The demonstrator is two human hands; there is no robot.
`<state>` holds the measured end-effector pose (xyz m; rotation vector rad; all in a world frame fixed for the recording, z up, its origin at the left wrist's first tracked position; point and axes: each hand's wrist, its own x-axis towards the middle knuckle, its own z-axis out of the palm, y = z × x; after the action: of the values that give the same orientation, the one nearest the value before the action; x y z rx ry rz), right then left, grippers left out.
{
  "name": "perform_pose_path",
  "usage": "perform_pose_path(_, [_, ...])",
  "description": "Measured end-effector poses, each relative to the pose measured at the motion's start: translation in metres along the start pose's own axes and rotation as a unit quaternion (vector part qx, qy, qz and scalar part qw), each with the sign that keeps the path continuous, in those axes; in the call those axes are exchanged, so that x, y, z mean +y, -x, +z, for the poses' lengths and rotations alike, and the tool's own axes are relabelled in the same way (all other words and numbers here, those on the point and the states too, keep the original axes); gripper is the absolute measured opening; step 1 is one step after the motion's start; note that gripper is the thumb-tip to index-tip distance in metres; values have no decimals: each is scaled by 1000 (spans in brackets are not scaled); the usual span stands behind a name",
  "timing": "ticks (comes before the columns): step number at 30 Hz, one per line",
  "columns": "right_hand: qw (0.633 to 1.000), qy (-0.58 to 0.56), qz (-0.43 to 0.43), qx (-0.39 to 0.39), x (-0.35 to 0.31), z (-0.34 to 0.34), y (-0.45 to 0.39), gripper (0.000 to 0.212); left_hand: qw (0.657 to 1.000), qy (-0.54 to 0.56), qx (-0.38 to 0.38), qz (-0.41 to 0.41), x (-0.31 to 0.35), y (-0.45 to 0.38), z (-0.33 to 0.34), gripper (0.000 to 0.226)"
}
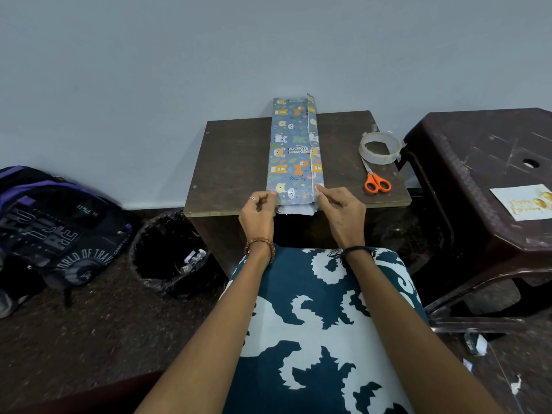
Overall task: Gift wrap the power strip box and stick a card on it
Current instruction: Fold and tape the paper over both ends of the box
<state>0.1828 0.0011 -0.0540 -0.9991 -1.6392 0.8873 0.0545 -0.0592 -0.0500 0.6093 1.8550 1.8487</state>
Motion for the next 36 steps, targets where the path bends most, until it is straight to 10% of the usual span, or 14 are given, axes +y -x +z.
perform_pose_path(36, [978,179,-95,-56,6,-4,-6,35,997,-44,-11,58,-9,-8,0,33])
